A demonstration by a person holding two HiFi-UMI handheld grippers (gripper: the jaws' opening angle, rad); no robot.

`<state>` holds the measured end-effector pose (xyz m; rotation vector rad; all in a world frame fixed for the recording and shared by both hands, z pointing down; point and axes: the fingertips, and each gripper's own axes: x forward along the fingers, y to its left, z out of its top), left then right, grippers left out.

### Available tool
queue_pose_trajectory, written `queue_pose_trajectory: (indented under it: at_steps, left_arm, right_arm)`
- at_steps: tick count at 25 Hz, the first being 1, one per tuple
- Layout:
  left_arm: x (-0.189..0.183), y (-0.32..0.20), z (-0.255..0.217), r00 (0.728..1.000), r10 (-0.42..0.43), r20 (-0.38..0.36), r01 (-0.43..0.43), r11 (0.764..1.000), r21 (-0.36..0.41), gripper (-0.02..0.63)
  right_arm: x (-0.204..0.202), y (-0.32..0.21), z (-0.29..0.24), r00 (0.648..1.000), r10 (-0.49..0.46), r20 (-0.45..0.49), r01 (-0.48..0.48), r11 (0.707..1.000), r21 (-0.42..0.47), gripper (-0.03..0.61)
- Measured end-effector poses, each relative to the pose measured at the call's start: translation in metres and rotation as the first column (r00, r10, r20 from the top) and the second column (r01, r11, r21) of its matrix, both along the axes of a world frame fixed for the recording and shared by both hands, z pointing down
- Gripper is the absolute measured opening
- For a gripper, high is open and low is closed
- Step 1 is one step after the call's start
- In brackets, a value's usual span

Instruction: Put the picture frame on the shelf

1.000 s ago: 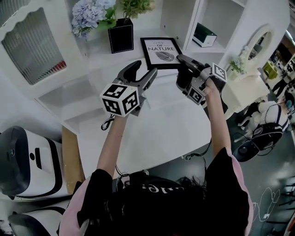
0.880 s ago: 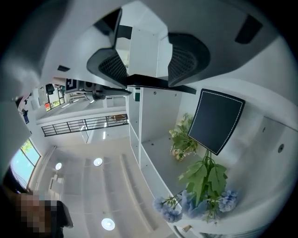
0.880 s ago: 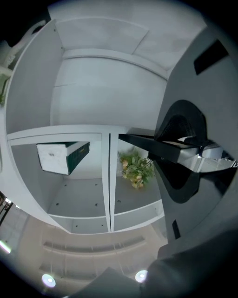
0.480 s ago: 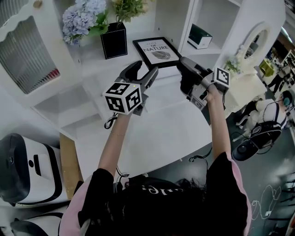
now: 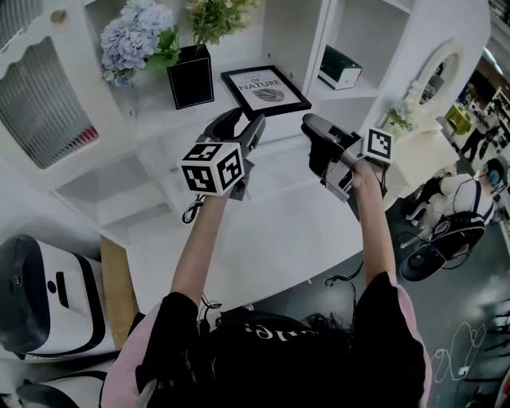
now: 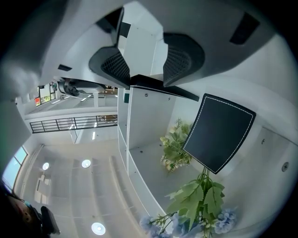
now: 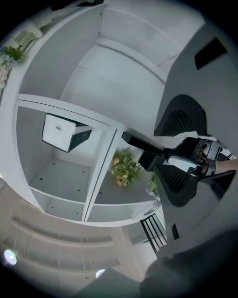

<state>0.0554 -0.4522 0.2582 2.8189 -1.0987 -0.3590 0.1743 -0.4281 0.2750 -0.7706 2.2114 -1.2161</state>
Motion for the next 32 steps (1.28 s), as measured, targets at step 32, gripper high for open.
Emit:
queue_pose_trajectory:
  at_steps: [32]
  left_arm:
    - [-0.016,0.138,0.128,0.993,0.102,0.065,-0.087,0.977,-0.196,0.233]
  right_arm:
    - [-0.060,0.131,0.089,0.958,0.065,-0.278,-0.007,0.979,0.206,0.166]
